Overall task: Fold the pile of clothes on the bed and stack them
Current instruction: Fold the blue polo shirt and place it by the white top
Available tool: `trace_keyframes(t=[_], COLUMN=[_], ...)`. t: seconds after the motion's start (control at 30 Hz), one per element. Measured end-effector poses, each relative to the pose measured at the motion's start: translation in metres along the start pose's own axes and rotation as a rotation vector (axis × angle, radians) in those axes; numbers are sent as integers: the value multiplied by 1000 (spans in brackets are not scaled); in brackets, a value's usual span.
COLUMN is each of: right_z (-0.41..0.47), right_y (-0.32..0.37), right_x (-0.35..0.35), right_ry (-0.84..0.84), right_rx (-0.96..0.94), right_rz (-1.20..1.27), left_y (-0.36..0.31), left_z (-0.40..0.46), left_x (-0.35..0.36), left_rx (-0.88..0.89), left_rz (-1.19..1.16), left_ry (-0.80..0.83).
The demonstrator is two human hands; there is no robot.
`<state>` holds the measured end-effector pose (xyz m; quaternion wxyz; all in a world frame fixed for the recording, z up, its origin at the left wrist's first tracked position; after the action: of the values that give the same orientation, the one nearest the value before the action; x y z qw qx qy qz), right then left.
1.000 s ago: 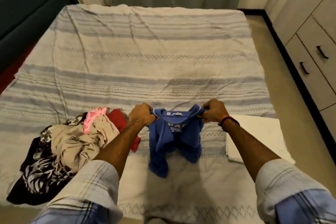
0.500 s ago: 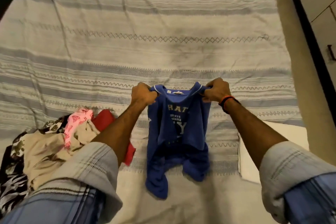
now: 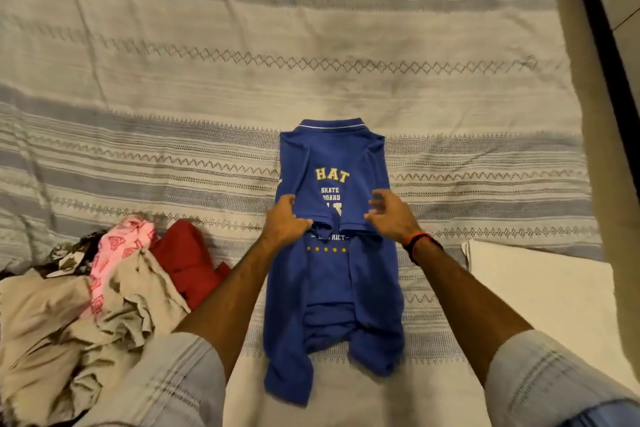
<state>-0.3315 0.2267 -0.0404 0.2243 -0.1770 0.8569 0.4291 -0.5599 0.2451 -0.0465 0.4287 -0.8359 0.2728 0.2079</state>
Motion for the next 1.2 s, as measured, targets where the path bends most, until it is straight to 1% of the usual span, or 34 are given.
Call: trace_keyframes(t=[0.17, 0.27, 0.5, 0.57, 0.63, 0.77, 0.9, 1.0, 1.07, 1.13, 1.2], right_z=[-34, -53, -99, -109, -120, -142, -158, -166, -166, -165, -167], right_y=[-37, -52, -85, -92, -103, -128, -153, -177, -190, -203, -208], right_x=[29, 44, 81, 87, 92, 92, 92, 94, 95, 97, 97], right_ry=[59, 86, 111, 53, -41, -200, -348, -351, -312, -291, -276], right_rx=[39, 42, 61, 59, 65, 83, 99, 230, 298, 313, 325], right_rz=[-45, -77, -89, -89, -82, -96, -238, -361, -268, -75, 51], left_y=[39, 57, 104, 118, 134, 161, 180, 187, 187, 188, 194], left_z=[-29, -44, -79, -88, -98, -118, -136, -147, -154, -162, -167], left_x=[21, 28, 32, 33, 36, 48, 64, 78, 82, 87, 91], left_rx=[-42, -45, -101, -138, -173, -230, -260, -278, -317, -355, -395], left_rz=[83, 90, 96, 89, 86, 97, 146, 188, 228, 248, 179], left_ry=[31, 42, -9, -36, -58, -63, -83, -123, -181, -212, -222])
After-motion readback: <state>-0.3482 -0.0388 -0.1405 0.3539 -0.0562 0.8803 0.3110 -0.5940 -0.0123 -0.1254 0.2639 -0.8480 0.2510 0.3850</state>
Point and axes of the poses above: each hand's wrist, its own z-axis towards the middle knuckle, its own x-axis out of the palm, y = z × x, the point moved 3 cm from there along z, towards the middle knuckle, and after that the axes turned 7 degrees about -y, right-handed, at the moved point
